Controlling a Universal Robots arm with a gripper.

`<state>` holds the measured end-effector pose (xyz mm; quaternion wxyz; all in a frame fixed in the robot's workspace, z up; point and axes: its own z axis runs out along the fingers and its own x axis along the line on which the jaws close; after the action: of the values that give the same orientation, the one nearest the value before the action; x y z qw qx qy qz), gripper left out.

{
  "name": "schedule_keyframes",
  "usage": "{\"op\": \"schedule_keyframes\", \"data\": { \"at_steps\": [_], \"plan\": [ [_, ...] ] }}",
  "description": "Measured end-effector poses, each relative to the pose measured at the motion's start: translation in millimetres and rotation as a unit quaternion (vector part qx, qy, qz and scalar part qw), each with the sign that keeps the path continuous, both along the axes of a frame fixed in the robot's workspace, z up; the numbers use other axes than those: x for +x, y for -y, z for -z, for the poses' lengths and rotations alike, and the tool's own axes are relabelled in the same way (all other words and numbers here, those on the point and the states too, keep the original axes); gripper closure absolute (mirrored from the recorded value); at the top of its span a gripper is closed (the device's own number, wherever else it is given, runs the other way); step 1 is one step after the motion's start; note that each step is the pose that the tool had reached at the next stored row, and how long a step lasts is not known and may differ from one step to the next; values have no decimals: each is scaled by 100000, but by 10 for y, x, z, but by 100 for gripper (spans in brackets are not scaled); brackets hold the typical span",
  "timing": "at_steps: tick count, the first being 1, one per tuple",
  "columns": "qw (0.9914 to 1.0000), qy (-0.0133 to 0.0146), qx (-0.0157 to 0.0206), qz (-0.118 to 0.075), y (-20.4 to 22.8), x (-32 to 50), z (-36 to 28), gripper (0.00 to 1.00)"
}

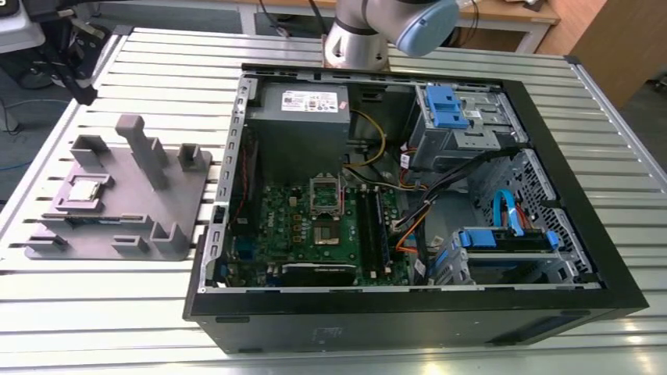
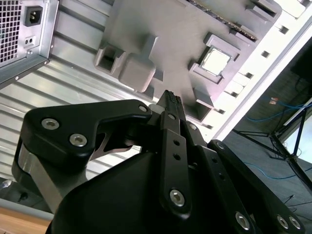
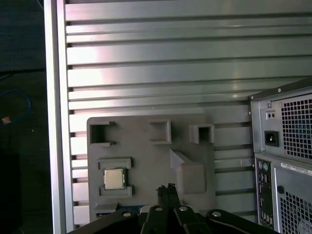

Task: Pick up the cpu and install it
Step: 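Reach for the cpu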

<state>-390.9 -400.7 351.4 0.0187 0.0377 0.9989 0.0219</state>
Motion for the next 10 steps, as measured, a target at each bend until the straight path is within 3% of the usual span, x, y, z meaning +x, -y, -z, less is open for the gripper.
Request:
{"op": "schedule_keyframes", "data": {
  "at_steps": [10],
  "plan": [
    [100000,-2,1,2,21,-127,86,89]
  ]
}}
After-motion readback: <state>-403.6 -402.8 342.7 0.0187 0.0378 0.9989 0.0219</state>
